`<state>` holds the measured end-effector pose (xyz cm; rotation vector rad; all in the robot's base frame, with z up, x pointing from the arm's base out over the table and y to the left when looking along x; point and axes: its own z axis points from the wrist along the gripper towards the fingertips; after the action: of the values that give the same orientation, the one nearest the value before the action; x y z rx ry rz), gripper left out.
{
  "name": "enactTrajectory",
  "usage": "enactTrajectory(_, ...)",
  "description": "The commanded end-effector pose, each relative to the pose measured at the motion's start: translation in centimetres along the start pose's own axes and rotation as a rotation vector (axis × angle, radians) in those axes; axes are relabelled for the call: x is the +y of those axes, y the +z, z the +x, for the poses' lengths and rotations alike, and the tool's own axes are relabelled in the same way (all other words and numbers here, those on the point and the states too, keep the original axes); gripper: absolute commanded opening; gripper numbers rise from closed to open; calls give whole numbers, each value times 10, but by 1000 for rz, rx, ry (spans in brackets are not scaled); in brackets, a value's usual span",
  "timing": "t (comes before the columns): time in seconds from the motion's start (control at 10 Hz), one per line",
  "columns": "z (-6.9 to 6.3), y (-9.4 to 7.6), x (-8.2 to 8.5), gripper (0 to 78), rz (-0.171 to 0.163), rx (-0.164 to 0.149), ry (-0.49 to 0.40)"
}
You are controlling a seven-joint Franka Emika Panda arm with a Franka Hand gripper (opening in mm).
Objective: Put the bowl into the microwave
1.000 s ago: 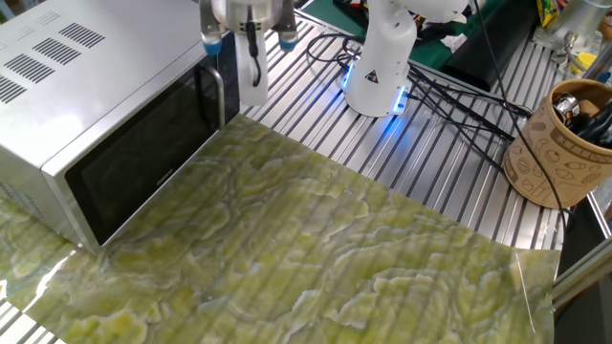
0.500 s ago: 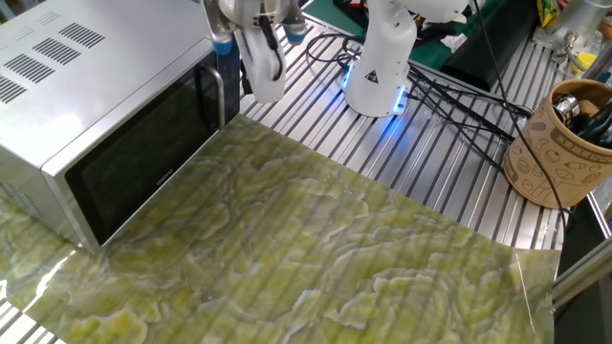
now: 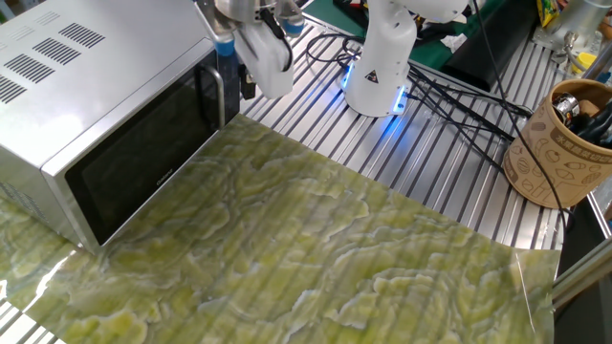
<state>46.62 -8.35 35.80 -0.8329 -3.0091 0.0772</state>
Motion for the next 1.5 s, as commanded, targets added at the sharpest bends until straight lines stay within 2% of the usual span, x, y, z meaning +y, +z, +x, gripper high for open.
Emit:
enactTrajectory(0.1,-9,0,1,11,32,-1,-115)
enactTrajectory(0.2,-9,0,1,11,37,2,-175)
enactTrajectory(0.3,-9,0,1,11,46,12,-180)
enactTrajectory(0.4,-9,0,1,11,129,-25,-213)
enactTrajectory(0.5,-9,0,1,11,164,-55,-252)
enactTrajectory(0.7,-9,0,1,11,134,-56,-357)
enactTrajectory(0.8,-9,0,2,11,116,-45,-354)
enactTrajectory(0.9,-8,-2,8,11,119,-47,-346)
enactTrajectory(1.0,0,-6,38,11,122,-51,-327)
enactTrajectory(1.1,4,-7,50,11,109,-45,-334)
enactTrajectory(1.2,16,-7,80,11,53,-25,-333)
enactTrajectory(1.4,33,-9,113,11,58,-27,-334)
enactTrajectory(1.5,44,-2,129,11,59,-21,-337)
